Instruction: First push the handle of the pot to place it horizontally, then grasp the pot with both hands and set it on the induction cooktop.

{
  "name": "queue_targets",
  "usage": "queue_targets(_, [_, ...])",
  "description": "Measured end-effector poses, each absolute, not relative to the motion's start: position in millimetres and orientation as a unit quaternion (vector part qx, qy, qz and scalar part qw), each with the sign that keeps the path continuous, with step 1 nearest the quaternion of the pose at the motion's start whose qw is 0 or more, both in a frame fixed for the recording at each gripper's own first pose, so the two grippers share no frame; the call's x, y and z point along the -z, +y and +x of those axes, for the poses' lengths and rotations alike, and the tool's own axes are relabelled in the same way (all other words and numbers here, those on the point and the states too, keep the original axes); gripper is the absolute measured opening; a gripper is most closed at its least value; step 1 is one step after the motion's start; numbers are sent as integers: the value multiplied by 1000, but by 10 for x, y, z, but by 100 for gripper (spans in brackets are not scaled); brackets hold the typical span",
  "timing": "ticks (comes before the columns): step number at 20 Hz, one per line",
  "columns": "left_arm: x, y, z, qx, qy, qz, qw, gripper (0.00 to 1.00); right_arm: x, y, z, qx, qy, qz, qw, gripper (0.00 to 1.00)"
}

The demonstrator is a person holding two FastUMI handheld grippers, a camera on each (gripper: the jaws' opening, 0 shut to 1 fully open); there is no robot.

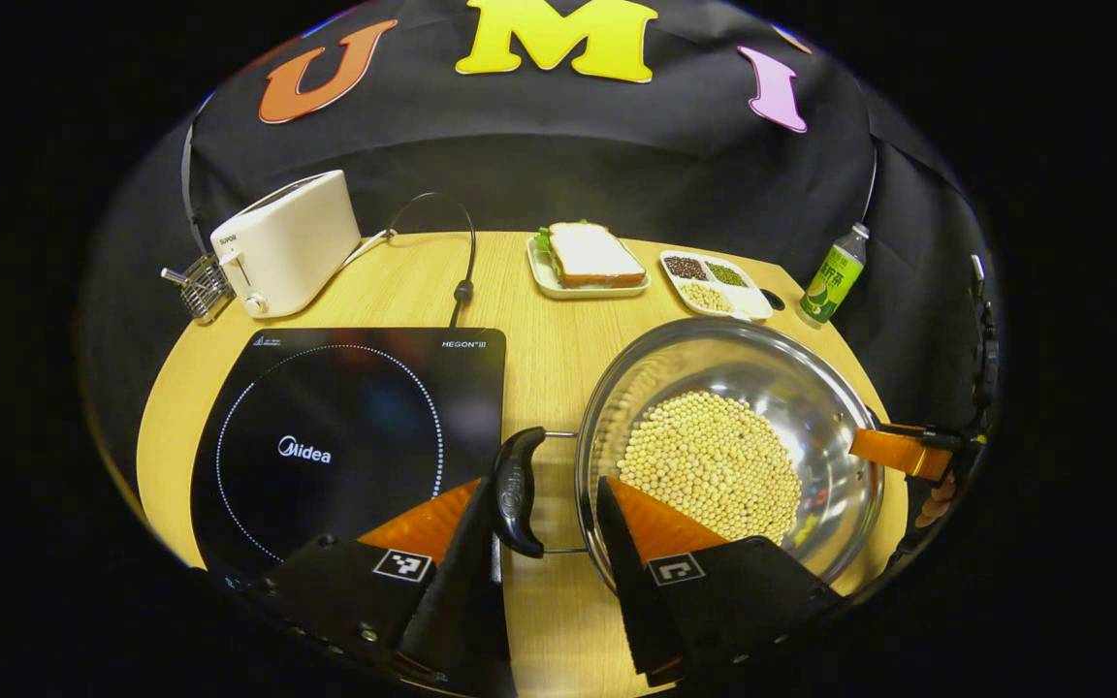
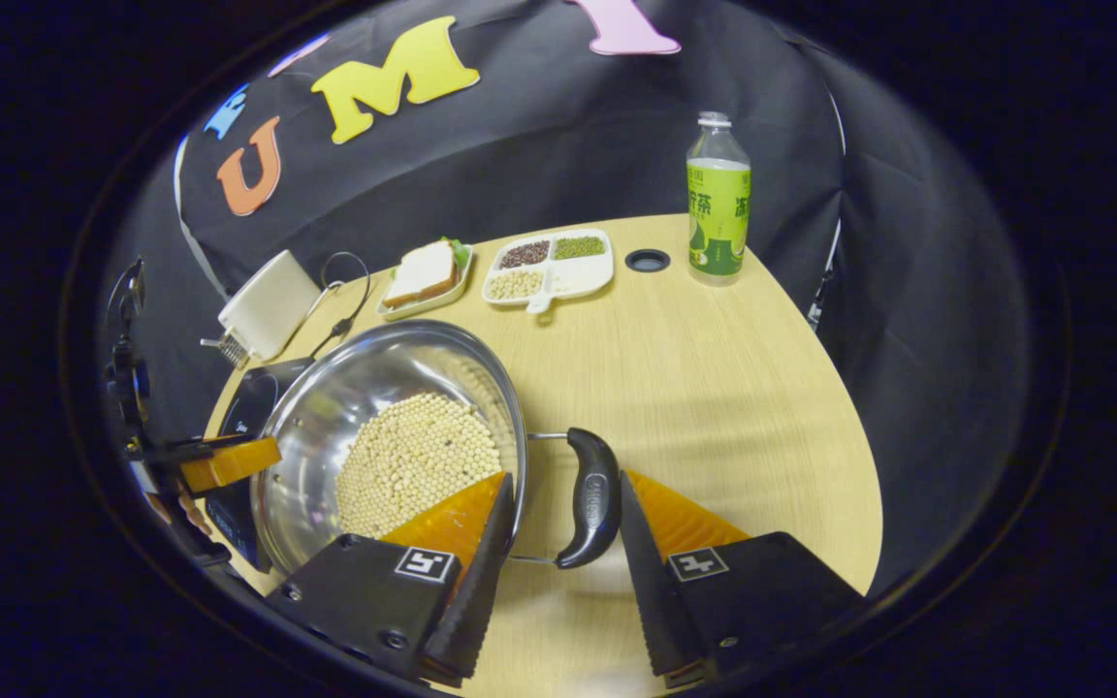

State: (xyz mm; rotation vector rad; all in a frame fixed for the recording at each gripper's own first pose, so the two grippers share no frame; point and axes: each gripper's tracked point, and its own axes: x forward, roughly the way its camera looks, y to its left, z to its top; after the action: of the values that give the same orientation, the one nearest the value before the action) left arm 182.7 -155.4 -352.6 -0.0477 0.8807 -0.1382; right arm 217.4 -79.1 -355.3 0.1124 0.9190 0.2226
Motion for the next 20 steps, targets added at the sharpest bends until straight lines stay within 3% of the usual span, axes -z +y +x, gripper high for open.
queue_targets(5, [3510,-1563,1847,60,407,-39,910,60,3550,-798,2187,-94,416,39,904,64])
queue_targets(6, [3522,-1571,1852,61,403,-38,912,69,3550,-800,2193,-90,415,43,905,62])
queue_targets(7, [3506,-1567,1854,62,400,-36,914,58,3546,-792,2187,-88,411,47,906,61])
queue_targets(8, [3509,-1569,1865,63,394,-38,916,58,3548,-799,2187,-85,409,50,907,60])
queue_targets(9, [3515,-1580,1866,63,391,-41,917,47,3546,-798,2176,-84,406,51,909,60])
queue_targets(10, [3515,-1578,1865,63,390,-41,918,55,3540,-806,2170,-81,404,51,910,60])
queue_targets(20, [3143,-1586,1723,80,354,-42,931,55,3081,-840,1950,-64,381,42,921,60])
